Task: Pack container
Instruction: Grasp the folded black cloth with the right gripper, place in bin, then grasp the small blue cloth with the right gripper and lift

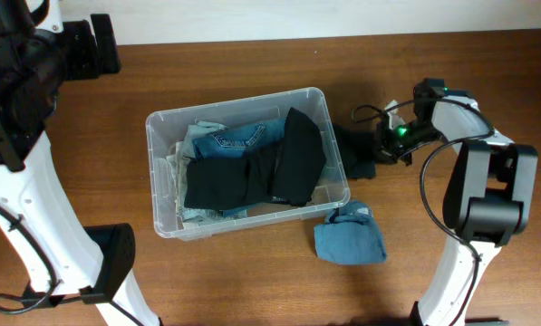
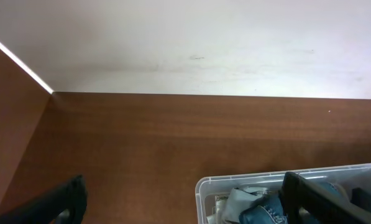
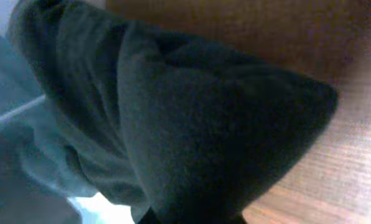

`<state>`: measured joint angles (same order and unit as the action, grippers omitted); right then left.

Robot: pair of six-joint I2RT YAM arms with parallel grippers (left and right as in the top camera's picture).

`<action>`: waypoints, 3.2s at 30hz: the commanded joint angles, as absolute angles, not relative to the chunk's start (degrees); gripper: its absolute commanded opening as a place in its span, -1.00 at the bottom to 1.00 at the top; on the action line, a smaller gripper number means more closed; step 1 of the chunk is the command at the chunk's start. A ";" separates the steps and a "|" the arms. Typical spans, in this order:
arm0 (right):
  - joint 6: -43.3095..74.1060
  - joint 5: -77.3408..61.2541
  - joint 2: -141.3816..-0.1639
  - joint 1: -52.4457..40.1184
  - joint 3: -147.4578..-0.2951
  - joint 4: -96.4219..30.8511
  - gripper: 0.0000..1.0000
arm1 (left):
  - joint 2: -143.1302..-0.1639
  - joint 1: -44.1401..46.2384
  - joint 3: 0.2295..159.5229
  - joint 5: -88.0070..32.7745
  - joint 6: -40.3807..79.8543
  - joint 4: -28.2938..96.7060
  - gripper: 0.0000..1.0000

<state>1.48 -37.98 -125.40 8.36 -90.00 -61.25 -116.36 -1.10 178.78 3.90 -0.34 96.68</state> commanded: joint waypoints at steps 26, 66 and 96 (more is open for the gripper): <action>3.79 -49.28 -107.55 -20.67 -102.72 -47.72 -0.92 | -116.11 -1.30 179.17 4.34 -0.19 96.68 0.99; 1.93 -23.09 -92.82 8.34 -81.82 -90.61 0.79 | -116.11 -1.30 179.17 4.34 -0.19 96.68 0.99; -1.04 -40.38 -77.89 4.89 -73.80 -73.69 -0.92 | -116.11 -1.30 179.17 4.34 -0.19 96.68 0.99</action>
